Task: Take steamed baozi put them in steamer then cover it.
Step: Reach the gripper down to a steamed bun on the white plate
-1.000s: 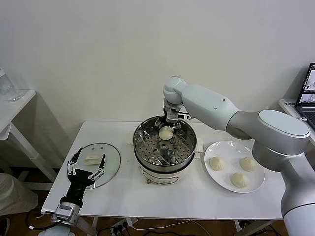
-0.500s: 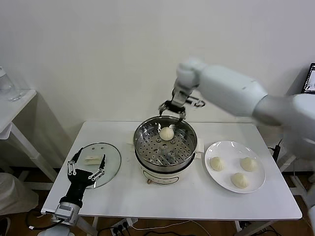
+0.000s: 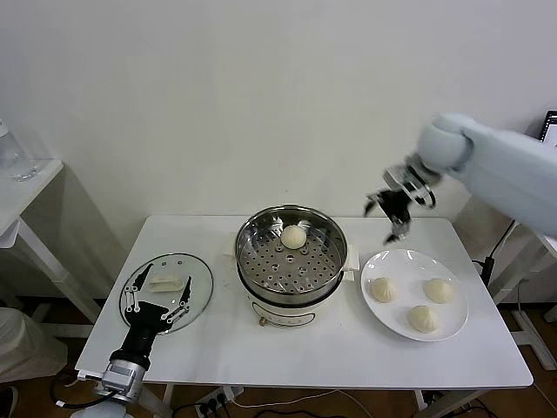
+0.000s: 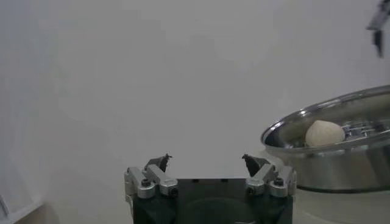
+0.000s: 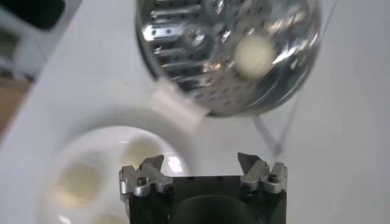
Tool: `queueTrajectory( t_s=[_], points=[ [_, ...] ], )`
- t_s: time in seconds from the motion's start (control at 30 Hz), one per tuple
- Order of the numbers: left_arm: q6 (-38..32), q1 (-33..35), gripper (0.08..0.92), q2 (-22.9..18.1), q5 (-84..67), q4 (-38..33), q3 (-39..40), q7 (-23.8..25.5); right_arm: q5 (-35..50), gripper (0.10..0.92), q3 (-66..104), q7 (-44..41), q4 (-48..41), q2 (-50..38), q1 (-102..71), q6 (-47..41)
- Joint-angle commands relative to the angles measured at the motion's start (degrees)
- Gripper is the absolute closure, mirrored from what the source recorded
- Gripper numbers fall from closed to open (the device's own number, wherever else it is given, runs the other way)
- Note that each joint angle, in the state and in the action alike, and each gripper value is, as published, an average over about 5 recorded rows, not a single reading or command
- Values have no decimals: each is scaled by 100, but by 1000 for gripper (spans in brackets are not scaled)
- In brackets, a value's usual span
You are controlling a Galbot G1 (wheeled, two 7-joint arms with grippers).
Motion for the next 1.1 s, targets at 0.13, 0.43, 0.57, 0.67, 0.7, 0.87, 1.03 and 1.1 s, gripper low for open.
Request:
queueTrajectory(
  t_s=[0.13, 0.43, 0.57, 0.67, 0.7, 0.87, 1.03, 1.1],
  points=[
    [-21, 7, 177, -30, 49, 44, 33, -6, -811, 203, 1946, 496, -341, -530, -2650, -609],
    [-55, 23, 177, -58, 82, 62, 32, -10, -1079, 203, 2233, 902, -860, -16, -2880, -416],
    [-61, 24, 177, -66, 93, 71, 34, -11, -1053, 203, 2249, 1000, -925, 154, -2913, -462],
    [-71, 24, 177, -68, 97, 83, 25, -12, -1070, 203, 2245, 1056, -991, 258, -2919, -474],
    [-74, 24, 177, -68, 98, 90, 23, -13, -1088, 203, 2249, 1070, -1013, 291, -2923, -472],
    [-91, 17, 177, -74, 116, 131, 28, -16, -1168, 203, 2327, 1146, -1153, 493, -2992, -440],
    [-98, 7, 177, -78, 119, 153, 31, -17, -1188, 203, 2344, 1179, -1252, 666, -3025, -435],
    [-97, 6, 177, -80, 119, 155, 32, -18, -1196, 203, 2355, 1188, -1293, 716, -3031, -428]
  ],
)
